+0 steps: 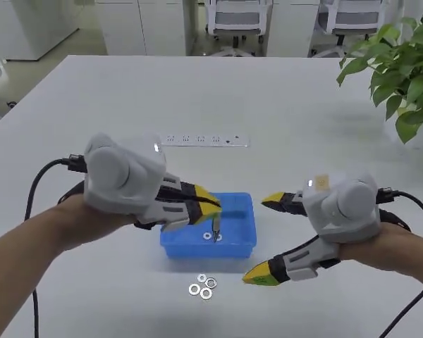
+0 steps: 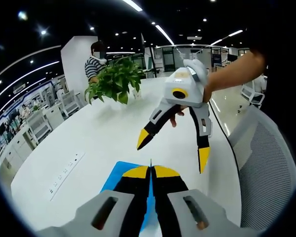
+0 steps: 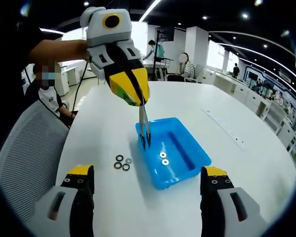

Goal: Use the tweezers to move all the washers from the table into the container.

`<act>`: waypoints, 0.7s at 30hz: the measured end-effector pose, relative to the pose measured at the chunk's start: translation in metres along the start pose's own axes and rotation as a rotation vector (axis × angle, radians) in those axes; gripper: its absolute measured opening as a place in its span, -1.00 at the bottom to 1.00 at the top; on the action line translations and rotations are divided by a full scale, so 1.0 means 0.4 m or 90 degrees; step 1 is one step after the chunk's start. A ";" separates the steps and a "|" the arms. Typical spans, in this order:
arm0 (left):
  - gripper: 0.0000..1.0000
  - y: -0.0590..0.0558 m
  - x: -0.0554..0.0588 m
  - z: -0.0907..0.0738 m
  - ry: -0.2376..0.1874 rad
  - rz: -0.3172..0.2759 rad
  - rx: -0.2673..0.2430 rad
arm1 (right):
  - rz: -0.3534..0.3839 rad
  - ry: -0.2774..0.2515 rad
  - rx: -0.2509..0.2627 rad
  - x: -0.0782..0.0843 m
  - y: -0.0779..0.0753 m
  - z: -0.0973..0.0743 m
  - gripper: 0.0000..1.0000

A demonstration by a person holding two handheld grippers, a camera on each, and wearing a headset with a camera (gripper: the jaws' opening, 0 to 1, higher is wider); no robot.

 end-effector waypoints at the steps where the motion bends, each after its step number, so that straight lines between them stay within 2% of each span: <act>1: -0.89 -0.002 0.000 -0.001 0.001 0.002 0.001 | 0.001 0.002 0.002 0.001 0.002 -0.001 0.85; 7: -0.89 -0.011 -0.005 -0.008 -0.002 0.002 -0.002 | 0.009 -0.005 0.012 0.006 0.009 -0.004 1.00; 12: -0.89 -0.021 -0.003 -0.012 -0.003 0.000 0.001 | 0.008 -0.009 0.014 0.007 0.019 -0.009 1.00; 17: -0.89 -0.043 0.002 -0.011 -0.004 -0.001 0.007 | 0.007 0.002 0.007 0.017 0.041 -0.010 1.00; 21: -0.89 -0.047 0.011 -0.008 -0.001 -0.003 0.010 | 0.003 0.004 0.003 0.023 0.050 -0.012 1.00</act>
Point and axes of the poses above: the centre of the closed fingertips' face, and the gripper's own axes: z roughly forward along the fingers, y roughly to its left, x roughly out of its underside, the point moved 7 cm from there along -z, roughly backward along the fingers, and after that the axes turned 1 degree about -y, right-handed, at the moved point
